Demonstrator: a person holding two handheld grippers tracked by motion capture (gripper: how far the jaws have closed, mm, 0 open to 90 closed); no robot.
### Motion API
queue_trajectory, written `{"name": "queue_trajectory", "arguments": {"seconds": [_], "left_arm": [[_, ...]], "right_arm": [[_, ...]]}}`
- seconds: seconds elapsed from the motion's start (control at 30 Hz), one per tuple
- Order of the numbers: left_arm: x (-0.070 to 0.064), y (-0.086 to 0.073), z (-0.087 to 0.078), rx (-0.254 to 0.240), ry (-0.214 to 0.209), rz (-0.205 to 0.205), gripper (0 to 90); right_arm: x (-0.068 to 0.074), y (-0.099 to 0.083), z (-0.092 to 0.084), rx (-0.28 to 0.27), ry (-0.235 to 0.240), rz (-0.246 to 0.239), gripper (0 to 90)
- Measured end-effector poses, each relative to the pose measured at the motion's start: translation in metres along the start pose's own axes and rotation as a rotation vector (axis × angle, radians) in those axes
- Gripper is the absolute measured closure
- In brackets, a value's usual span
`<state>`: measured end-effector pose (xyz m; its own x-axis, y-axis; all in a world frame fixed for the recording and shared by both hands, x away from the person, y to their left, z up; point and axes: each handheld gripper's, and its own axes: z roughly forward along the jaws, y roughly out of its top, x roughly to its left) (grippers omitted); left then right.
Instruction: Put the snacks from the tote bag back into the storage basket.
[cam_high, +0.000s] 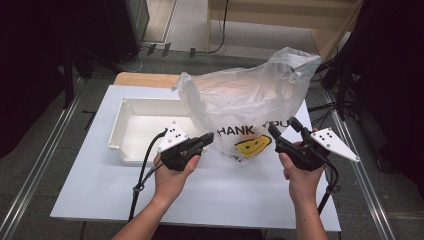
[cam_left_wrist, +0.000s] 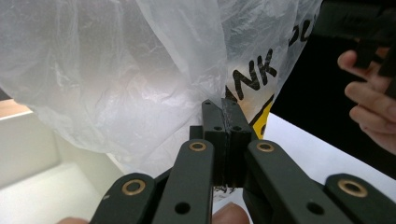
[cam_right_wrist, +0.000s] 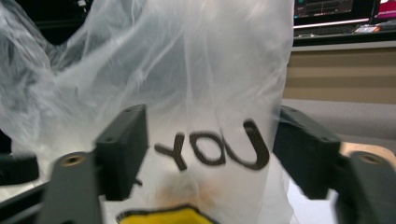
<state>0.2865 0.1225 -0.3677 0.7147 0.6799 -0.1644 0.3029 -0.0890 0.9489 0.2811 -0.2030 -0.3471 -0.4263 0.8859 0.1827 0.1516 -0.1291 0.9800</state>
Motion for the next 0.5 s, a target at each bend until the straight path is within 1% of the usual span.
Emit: {"name": "queue_trajectory", "arguments": {"seconds": [0.1,0.17,0.3,0.33,0.37,0.4,0.43,0.47,0.5], "left_arm": [[-0.002,-0.001,0.002,0.006,-0.005,0.004,90.0],[-0.003,-0.003,0.005,0.014,-0.013,0.009,90.0],[-0.003,-0.005,0.007,0.025,-0.015,0.012,90.0],[-0.004,-0.008,0.008,0.031,-0.018,0.009,90.0],[-0.004,-0.008,0.008,0.031,-0.018,0.009,90.0],[-0.004,-0.01,0.01,0.034,-0.021,0.011,90.0],[-0.005,-0.011,0.011,0.042,-0.023,0.016,90.0],[-0.005,-0.013,0.012,0.04,-0.029,0.014,90.0],[-0.005,-0.014,0.012,0.046,-0.03,0.019,90.0]], "right_arm": [[0.006,0.01,-0.002,-0.016,-0.001,0.005,18.1],[0.008,0.015,-0.003,-0.024,0.008,0.013,17.2],[0.01,0.026,-0.002,-0.046,0.014,0.004,18.0],[0.011,0.028,-0.001,-0.046,0.007,0.0,23.0],[0.011,0.028,-0.001,-0.046,0.007,0.0,23.0],[0.01,0.028,0.002,-0.043,-0.003,0.001,31.6],[0.009,0.027,0.003,-0.04,-0.01,0.003,34.5],[0.007,0.025,0.006,-0.036,-0.022,0.006,40.4],[0.006,0.024,0.007,-0.034,-0.016,0.013,46.5]]}}
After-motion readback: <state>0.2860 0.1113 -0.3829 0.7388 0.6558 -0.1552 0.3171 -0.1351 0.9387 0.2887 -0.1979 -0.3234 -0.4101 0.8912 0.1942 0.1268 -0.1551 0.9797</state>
